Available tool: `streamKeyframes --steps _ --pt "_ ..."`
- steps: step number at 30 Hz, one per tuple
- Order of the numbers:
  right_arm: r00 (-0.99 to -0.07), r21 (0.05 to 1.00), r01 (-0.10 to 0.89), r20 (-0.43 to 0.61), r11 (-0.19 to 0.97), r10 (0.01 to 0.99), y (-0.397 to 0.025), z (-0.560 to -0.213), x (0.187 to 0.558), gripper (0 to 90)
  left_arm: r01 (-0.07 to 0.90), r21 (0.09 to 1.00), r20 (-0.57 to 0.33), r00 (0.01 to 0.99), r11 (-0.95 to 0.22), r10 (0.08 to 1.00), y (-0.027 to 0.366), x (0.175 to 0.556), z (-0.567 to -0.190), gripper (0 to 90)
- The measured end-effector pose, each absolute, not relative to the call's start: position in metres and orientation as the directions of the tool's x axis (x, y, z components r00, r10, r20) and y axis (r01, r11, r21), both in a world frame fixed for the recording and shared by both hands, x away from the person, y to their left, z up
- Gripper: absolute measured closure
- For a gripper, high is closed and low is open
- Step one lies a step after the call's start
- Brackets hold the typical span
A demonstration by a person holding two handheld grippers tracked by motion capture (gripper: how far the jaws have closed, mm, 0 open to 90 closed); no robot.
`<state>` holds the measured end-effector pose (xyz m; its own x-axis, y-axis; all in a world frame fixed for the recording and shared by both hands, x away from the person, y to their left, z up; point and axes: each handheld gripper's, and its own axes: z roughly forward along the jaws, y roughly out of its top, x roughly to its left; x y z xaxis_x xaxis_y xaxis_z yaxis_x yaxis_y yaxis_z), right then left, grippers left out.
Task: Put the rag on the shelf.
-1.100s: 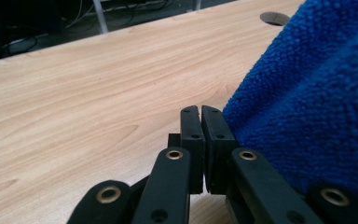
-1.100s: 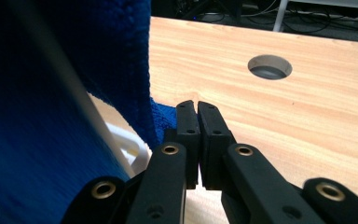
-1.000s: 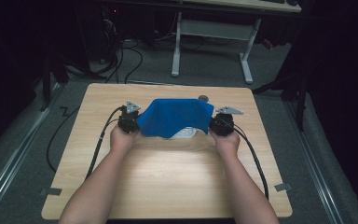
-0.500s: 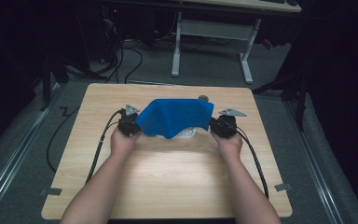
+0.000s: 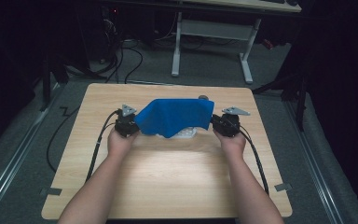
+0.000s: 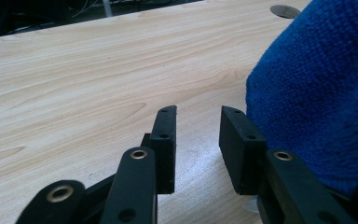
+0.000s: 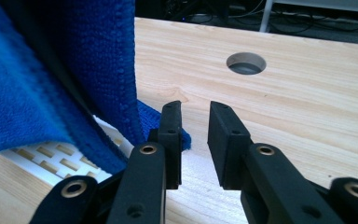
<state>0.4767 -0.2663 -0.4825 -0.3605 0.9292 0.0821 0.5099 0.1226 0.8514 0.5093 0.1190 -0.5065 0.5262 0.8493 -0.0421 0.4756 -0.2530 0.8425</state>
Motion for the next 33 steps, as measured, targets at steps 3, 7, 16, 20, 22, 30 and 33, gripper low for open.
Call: streamKeyframes --steps 3,7,16,20,22,30,33 --pt "-0.358 0.853 0.506 0.074 0.126 0.931 -0.268 -0.481 0.476 74.1 0.477 0.841 -0.041 0.525 -0.255 0.85 0.12 0.509 -0.505 66.2" --pt "-0.362 0.854 0.499 0.05 0.149 0.931 -0.272 -0.479 0.477 72.2 0.47 0.845 -0.032 0.519 -0.254 0.854 0.126 0.506 -0.498 63.4" --pt "-0.344 0.853 0.503 0.048 0.141 0.938 -0.281 -0.473 0.472 68.9 0.474 0.849 -0.033 0.49 -0.234 0.871 0.15 0.497 -0.493 60.5" --pt "-0.349 0.857 0.493 0.037 0.15 0.936 -0.282 -0.468 0.465 66.8 0.475 0.849 -0.033 0.484 -0.231 0.874 0.158 0.488 -0.494 58.7" --pt "-0.348 0.871 0.472 0.044 0.135 0.936 -0.283 -0.467 0.459 66.7 0.471 0.854 -0.039 0.485 -0.223 0.874 0.162 0.483 -0.494 58.0" --pt "-0.362 0.887 0.432 0.007 0.161 0.932 -0.285 -0.46 0.434 65.1 0.45 0.865 -0.04 0.5 -0.22 0.865 0.176 0.452 -0.493 56.5" --pt "-0.37 0.894 0.416 -0.002 0.168 0.929 -0.286 -0.455 0.421 63.7 0.445 0.871 -0.047 0.5 -0.21 0.865 0.179 0.439 -0.492 56.1"
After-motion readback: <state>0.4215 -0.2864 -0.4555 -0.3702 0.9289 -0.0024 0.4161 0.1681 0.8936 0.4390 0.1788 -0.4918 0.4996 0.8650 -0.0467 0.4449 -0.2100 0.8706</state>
